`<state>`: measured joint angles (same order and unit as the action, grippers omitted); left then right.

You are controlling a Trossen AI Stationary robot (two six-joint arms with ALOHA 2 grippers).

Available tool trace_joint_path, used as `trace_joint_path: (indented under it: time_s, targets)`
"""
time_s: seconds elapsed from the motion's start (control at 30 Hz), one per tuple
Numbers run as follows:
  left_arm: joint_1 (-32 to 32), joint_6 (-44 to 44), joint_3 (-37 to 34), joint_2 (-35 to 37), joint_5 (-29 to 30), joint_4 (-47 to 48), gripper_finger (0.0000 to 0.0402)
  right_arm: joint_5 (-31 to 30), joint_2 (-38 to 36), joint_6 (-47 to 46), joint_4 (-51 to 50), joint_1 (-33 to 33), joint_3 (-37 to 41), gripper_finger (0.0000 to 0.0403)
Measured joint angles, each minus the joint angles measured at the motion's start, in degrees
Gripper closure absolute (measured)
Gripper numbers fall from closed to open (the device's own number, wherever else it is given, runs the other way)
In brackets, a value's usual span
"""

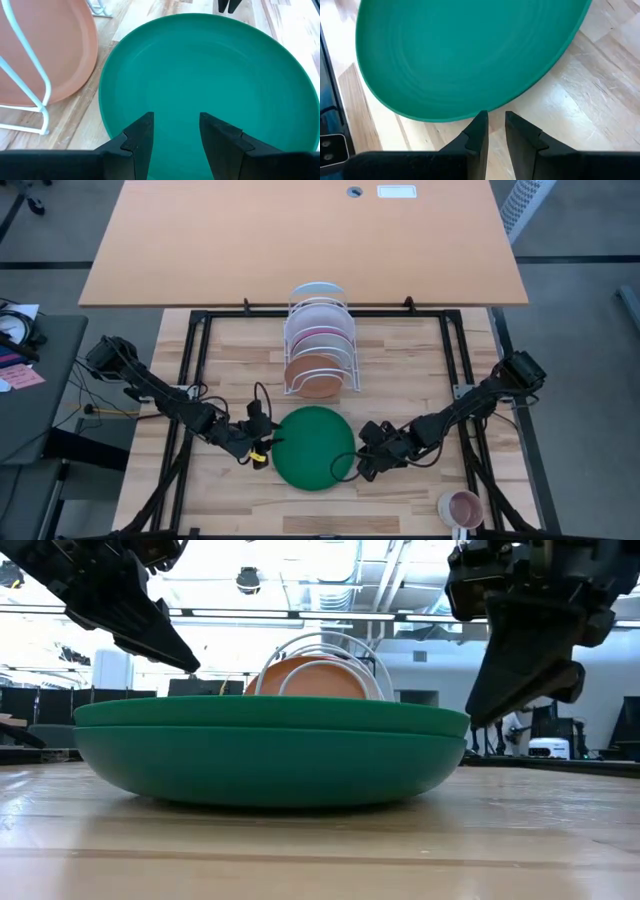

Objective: Sort dishes
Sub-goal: Put the green plate on the dish rack

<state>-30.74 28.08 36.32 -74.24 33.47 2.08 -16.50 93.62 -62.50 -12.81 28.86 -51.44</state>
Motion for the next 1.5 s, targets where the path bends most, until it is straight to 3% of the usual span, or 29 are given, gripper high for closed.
trace_joint_path:
  time_s: [0.27, 1.13, 1.5]
  targets:
    - [0.0, -0.02, 0.0, 0.0, 0.0, 0.23, 0.0249, -2.98, 0.01, -0.42, 0.04, -0.86, 0.0, 0.0333]
    - [-0.07, 3.04, -0.04, 0.0, -0.2, 6.31, 0.0249, -2.92, 4.2, 1.38, 1.05, -4.61, 0.39, 0.0333]
    - [-0.07, 2.8, -0.04, 0.01, -0.18, 6.76, 0.0249, -4.73, 3.76, 4.59, -2.81, -3.58, -5.96, 0.0333]
